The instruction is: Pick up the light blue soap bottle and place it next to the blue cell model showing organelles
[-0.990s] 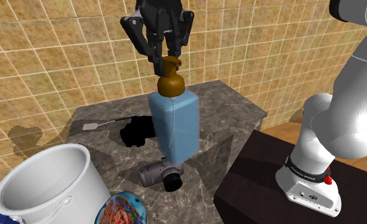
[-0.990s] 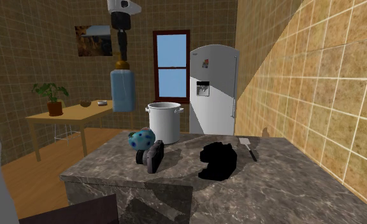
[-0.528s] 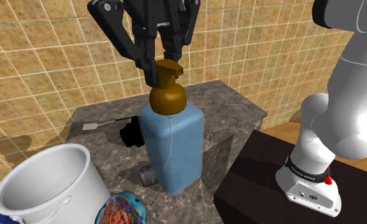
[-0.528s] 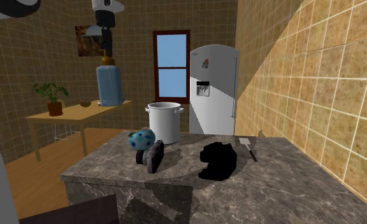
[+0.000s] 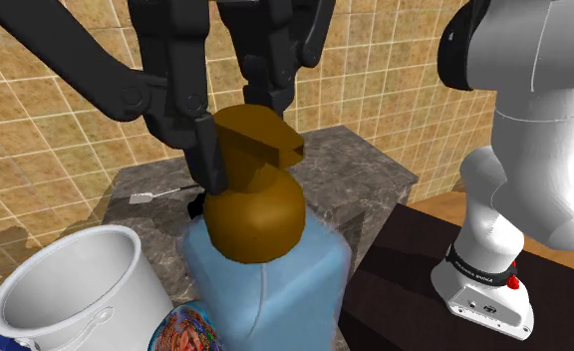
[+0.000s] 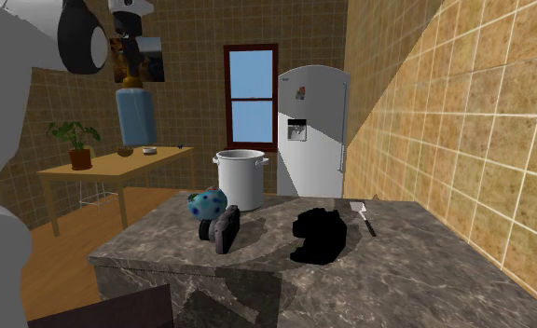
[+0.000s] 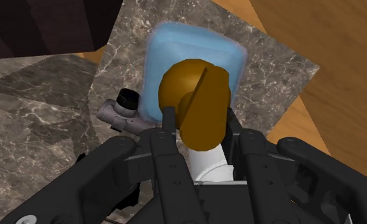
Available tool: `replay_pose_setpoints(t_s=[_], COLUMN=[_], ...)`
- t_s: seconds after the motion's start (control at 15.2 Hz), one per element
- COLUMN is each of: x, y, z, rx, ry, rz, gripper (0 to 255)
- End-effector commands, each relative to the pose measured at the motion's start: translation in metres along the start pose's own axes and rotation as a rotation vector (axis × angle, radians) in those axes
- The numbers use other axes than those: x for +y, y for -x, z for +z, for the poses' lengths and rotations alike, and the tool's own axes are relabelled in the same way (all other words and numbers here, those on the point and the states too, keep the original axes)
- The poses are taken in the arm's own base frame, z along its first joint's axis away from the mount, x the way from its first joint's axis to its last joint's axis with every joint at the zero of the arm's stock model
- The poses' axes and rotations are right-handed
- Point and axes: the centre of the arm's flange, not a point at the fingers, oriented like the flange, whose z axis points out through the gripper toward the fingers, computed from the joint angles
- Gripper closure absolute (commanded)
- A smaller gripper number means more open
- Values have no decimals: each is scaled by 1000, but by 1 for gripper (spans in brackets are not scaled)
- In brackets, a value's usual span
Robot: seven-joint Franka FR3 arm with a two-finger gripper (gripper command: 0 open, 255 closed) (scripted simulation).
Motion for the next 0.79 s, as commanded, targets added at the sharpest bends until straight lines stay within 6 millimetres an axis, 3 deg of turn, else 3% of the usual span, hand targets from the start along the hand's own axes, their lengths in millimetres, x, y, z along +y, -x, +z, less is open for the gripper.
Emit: replay_pose_setpoints(t_s=[0.0,0.73], x=[-10,-10], y=[12,13], z=[5,63], rx=[1,1], ry=[2,2], rz=[6,6], gripper=[255,255])
